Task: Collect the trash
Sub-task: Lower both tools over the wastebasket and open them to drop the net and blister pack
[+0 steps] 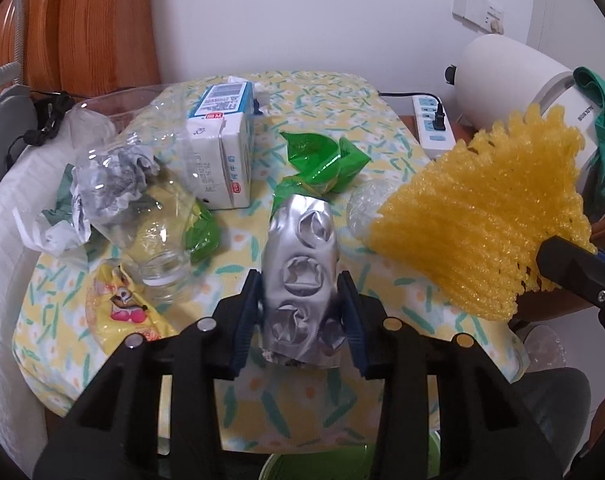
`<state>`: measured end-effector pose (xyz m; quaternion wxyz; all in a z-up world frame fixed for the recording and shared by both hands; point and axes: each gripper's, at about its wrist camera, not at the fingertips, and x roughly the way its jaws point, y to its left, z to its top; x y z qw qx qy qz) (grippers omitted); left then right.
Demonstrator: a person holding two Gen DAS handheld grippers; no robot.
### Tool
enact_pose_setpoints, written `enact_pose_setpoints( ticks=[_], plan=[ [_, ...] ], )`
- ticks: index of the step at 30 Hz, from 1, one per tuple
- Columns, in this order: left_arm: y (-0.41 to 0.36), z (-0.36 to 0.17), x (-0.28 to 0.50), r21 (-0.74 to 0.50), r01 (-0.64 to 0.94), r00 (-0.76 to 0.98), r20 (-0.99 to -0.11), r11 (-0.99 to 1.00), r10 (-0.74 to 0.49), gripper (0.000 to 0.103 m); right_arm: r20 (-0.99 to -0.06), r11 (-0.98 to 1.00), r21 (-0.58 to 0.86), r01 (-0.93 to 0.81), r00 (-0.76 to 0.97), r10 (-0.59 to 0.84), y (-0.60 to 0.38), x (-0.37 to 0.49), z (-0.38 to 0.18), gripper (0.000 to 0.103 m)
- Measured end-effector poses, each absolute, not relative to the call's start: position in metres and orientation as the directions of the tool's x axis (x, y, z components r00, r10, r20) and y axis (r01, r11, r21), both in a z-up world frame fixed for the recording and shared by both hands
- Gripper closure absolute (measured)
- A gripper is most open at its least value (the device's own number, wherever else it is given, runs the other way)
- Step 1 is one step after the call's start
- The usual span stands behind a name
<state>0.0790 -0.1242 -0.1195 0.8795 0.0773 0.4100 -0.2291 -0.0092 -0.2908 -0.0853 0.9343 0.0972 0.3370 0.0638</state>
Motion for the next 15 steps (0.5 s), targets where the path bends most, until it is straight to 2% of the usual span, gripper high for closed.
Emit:
enact_pose_setpoints(
  ticks=[10,15],
  plan=[
    [-0.086,-0.092,0.031,-0.055,0.442,0.591,-0.734,0.895,-0.336,0.065,-0.640,0.984,0.162,-0.080,0.750,0.166,-0.274,-0.043,-0.069,0.091],
    [-0.059,-0.092,-0.009,-0.086,0.433,0.564,-0.751,0.897,-0.344,0.065,-0.721,0.965,0.214,-0.153,0.642,0.262,-0.256,-0.079,-0.085,0.091]
  ],
)
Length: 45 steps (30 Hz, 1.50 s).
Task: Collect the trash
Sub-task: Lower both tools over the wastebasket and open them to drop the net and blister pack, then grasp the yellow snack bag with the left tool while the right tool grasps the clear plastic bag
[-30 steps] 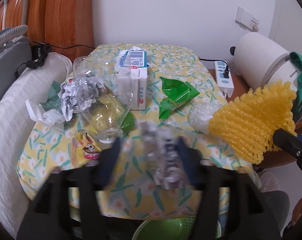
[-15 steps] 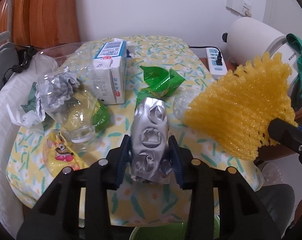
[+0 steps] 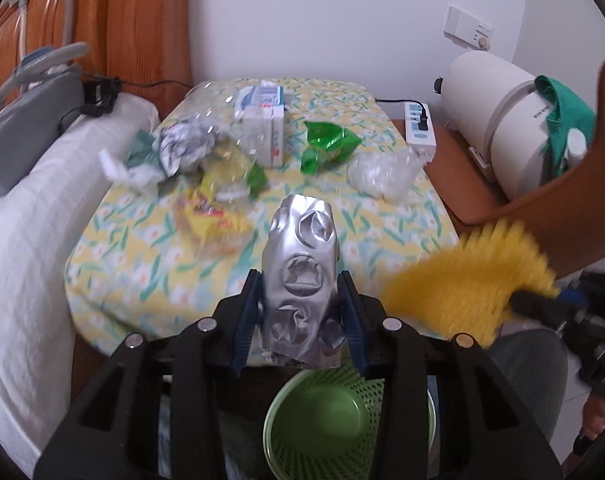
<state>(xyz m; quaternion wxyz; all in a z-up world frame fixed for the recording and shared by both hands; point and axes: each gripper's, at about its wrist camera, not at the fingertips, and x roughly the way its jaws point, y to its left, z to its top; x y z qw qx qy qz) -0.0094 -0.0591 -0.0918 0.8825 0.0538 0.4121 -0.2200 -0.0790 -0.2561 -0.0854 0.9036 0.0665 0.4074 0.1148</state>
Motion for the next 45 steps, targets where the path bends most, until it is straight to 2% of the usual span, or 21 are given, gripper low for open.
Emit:
enact_pose_setpoints(
  ticks=[7,8,10,12,15,19,24,26,32,36,45],
  plan=[
    [-0.025,-0.116,-0.051,-0.134,0.438,0.500,-0.786,0.889,-0.364,0.064,-0.841,0.935,0.324,-0.144,0.409,0.354,-0.223,-0.105,-0.183,0.086],
    [-0.021,-0.120,-0.054,-0.140,0.439,0.492,-0.789,0.888,-0.367,0.064,-0.855,0.941,0.311,-0.135,0.393,0.339,-0.218,-0.104,-0.198,0.080],
    [-0.016,-0.129,-0.060,-0.140,0.434,0.479,-0.801,0.890,-0.359,0.064,-0.877,0.959,0.265,-0.104,0.388,0.284,-0.214,-0.100,-0.216,0.039],
    [-0.011,-0.136,-0.065,-0.144,0.426,0.466,-0.811,0.893,-0.353,0.064,-0.890,0.979,0.194,-0.061,0.409,0.202,-0.214,-0.096,-0.224,0.035],
    [-0.006,-0.138,-0.072,-0.147,0.426,0.462,-0.813,0.893,-0.354,0.064,-0.891,0.985,0.165,-0.042,0.422,0.167,-0.219,-0.095,-0.222,0.033],
    [-0.010,-0.139,-0.078,-0.144,0.454,0.449,-0.816,0.879,-0.365,0.064,-0.865,0.995,0.095,-0.019,0.494,0.092,-0.224,-0.105,-0.202,0.020],
    [-0.025,-0.148,-0.085,-0.154,0.510,0.394,-0.833,0.846,-0.389,0.064,-0.836,1.000,0.027,0.001,0.548,0.022,-0.231,-0.112,-0.182,0.016],
    [-0.034,-0.157,-0.087,-0.168,0.542,0.346,-0.848,0.823,-0.401,0.064,-0.824,0.999,0.038,0.023,0.567,0.019,-0.239,-0.115,-0.174,0.013],
    [-0.060,-0.197,-0.089,-0.227,0.589,0.181,-0.898,0.776,-0.400,0.063,-0.803,0.994,0.068,0.083,0.596,0.005,-0.258,-0.115,-0.162,0.013],
    [-0.066,-0.214,-0.084,-0.224,0.562,0.156,-0.917,0.796,-0.368,0.033,-0.804,0.992,0.072,0.106,0.594,-0.005,-0.266,-0.115,-0.162,0.013],
    [-0.038,-0.173,-0.065,-0.174,0.464,0.342,-0.870,0.869,-0.356,0.012,-0.805,0.991,0.082,0.108,0.594,0.002,-0.270,-0.111,-0.161,0.013]
  ],
)
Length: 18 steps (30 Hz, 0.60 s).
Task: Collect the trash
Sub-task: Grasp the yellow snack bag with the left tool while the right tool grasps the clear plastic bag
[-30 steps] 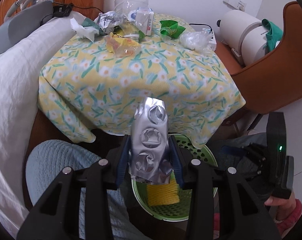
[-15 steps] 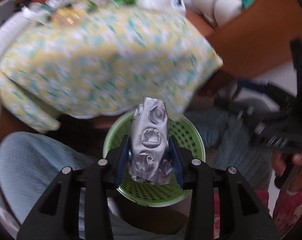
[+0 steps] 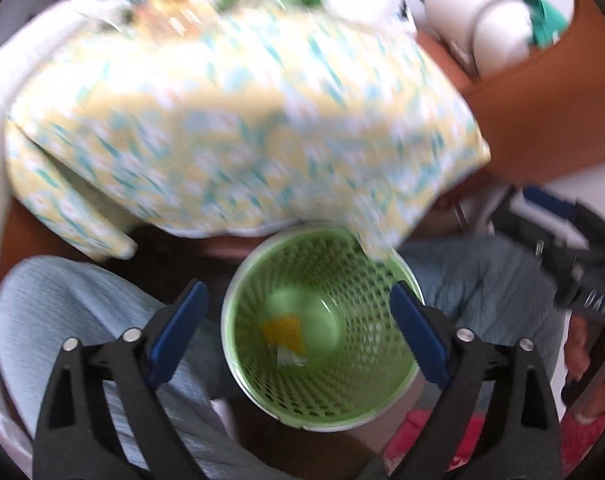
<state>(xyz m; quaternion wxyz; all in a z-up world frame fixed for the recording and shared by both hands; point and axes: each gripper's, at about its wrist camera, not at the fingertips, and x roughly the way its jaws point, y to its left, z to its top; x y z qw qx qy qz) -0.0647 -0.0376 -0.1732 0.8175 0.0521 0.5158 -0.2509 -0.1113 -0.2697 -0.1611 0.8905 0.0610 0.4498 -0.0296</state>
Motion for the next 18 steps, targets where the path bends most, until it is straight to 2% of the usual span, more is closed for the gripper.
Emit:
enact_pose_setpoints(
  ticks=[5,10,18],
  plan=[
    [-0.018,-0.129,-0.052,-0.106,0.416,0.483,-0.815,0.903,-0.318,0.008,-0.779,0.993,0.086,0.082,0.627,0.016,-0.264,-0.104,-0.138,0.013],
    [0.003,-0.089,-0.028,-0.113,0.375,0.561,-0.762,0.920,-0.322,0.008,-0.735,0.993,0.100,0.062,0.677,0.032,-0.259,-0.081,-0.105,0.013],
    [0.012,-0.069,0.015,-0.138,0.342,0.595,-0.734,0.929,-0.328,0.008,-0.685,0.996,0.087,0.023,0.727,0.043,-0.248,-0.021,-0.072,0.013]
  ],
)
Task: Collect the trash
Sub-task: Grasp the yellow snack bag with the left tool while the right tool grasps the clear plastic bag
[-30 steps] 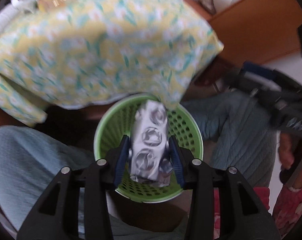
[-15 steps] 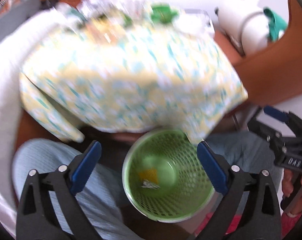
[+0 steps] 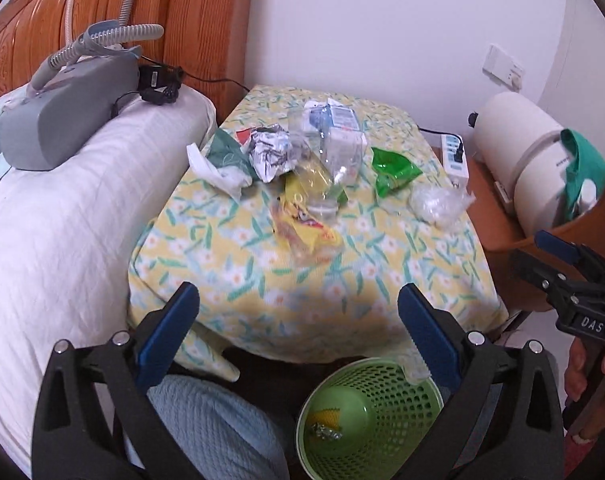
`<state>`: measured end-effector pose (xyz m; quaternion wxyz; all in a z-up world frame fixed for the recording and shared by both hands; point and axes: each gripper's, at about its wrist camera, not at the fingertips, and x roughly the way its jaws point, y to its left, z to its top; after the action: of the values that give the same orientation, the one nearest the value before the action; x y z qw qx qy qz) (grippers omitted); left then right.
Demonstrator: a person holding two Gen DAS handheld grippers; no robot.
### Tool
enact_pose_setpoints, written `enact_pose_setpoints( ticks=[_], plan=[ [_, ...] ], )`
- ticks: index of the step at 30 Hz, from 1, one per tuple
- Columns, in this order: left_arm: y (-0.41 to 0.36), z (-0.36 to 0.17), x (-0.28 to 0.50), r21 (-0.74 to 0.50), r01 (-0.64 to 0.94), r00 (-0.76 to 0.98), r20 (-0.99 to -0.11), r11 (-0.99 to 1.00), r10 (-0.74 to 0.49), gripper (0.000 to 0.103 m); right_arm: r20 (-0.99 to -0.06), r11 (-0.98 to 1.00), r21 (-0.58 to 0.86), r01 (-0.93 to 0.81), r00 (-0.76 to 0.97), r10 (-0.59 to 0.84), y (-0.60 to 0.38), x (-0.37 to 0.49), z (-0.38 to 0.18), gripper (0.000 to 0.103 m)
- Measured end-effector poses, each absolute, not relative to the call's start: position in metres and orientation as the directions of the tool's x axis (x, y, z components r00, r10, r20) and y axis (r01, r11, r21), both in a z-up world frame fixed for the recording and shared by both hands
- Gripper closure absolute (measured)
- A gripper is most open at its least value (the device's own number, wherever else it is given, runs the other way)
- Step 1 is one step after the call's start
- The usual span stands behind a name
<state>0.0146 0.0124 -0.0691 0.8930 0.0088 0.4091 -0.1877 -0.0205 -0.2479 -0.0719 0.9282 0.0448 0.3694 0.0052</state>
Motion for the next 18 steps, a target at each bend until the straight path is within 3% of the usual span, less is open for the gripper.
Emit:
enact_pose_setpoints(
  ticks=[13,18],
  plan=[
    [-0.022,-0.111,0.080,-0.153,0.263,0.563,-0.777,0.953,-0.280,0.010,-0.696,0.997,0.064,0.042,0.718,0.014,-0.256,0.050,-0.081,0.013],
    [-0.033,-0.123,0.093,-0.140,0.254,0.542,-0.799,0.957,-0.260,0.031,-0.710,0.996,0.068,0.058,0.704,0.008,-0.263,0.061,-0.094,0.013]
  ],
)
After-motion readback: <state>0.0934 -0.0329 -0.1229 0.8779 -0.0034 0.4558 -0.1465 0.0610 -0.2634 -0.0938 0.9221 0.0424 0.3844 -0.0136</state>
